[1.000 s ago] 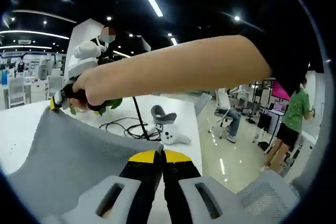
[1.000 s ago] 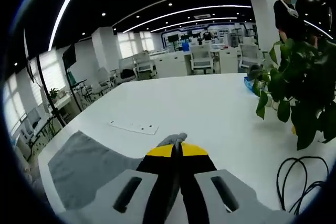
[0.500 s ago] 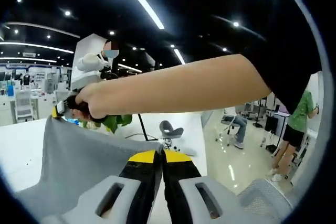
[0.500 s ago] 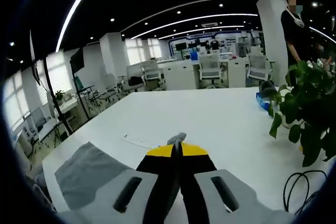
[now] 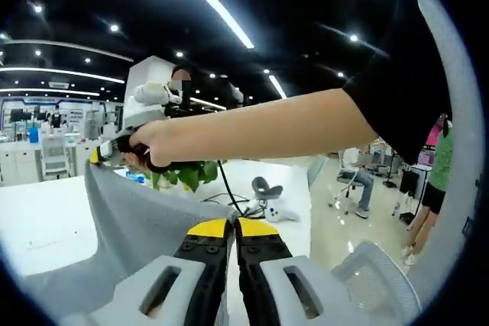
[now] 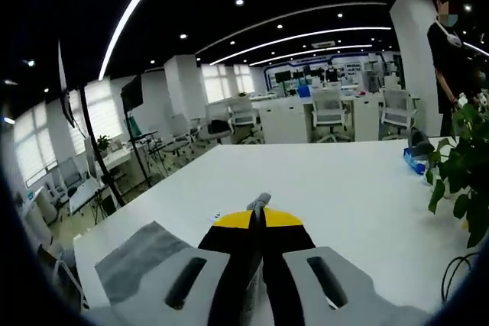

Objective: Fold the towel on the table until its edges align and the towel forms a compact rectangular stack.

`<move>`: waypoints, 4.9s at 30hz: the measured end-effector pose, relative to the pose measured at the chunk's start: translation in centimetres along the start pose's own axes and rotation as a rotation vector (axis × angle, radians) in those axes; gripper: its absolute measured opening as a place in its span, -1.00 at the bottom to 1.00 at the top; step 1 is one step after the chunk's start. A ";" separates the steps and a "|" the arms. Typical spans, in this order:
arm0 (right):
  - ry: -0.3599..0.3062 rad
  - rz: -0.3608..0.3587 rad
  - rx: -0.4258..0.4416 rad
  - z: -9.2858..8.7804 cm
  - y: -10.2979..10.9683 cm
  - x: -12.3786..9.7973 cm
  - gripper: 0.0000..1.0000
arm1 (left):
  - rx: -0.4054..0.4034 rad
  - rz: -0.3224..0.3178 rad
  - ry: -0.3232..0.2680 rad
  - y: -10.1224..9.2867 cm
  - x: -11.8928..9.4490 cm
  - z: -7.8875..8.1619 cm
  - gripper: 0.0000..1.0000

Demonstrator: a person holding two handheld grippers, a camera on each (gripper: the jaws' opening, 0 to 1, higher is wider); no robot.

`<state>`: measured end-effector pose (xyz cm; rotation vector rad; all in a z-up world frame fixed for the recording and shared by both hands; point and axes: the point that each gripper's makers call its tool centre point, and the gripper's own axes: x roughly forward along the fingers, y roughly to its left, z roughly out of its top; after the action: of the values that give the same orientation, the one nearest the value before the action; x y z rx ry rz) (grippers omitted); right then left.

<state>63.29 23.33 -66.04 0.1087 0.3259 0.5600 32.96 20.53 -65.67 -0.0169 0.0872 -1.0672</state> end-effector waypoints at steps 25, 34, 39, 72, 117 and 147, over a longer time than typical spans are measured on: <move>-0.034 0.120 -0.002 2.5 11.2 6.6 -1.00 | 0.005 0.260 -0.024 7.1 -12.7 0.7 -0.93; -0.024 0.170 -0.001 2.1 14.5 7.8 -1.00 | -0.036 0.370 -0.033 9.3 -16.7 0.3 -0.93; -0.026 0.203 0.005 2.3 16.4 8.5 -1.00 | -0.080 0.424 -0.024 10.2 -19.0 -0.8 -0.93; 0.032 0.351 -0.034 -0.8 27.3 14.7 -1.00 | -0.207 0.946 -0.054 15.4 -32.9 -4.5 -0.93; 0.301 0.387 -0.195 -19.4 35.4 27.2 -0.98 | -0.581 1.268 0.076 20.9 -41.8 -22.2 -0.93; 0.319 0.434 -0.219 -21.6 36.6 28.6 -0.89 | -0.651 1.220 0.171 22.2 -42.4 -25.5 -0.57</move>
<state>60.50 69.90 -87.36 -0.1277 0.5541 1.0438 30.00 69.10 -89.68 -0.4097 0.5238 0.2143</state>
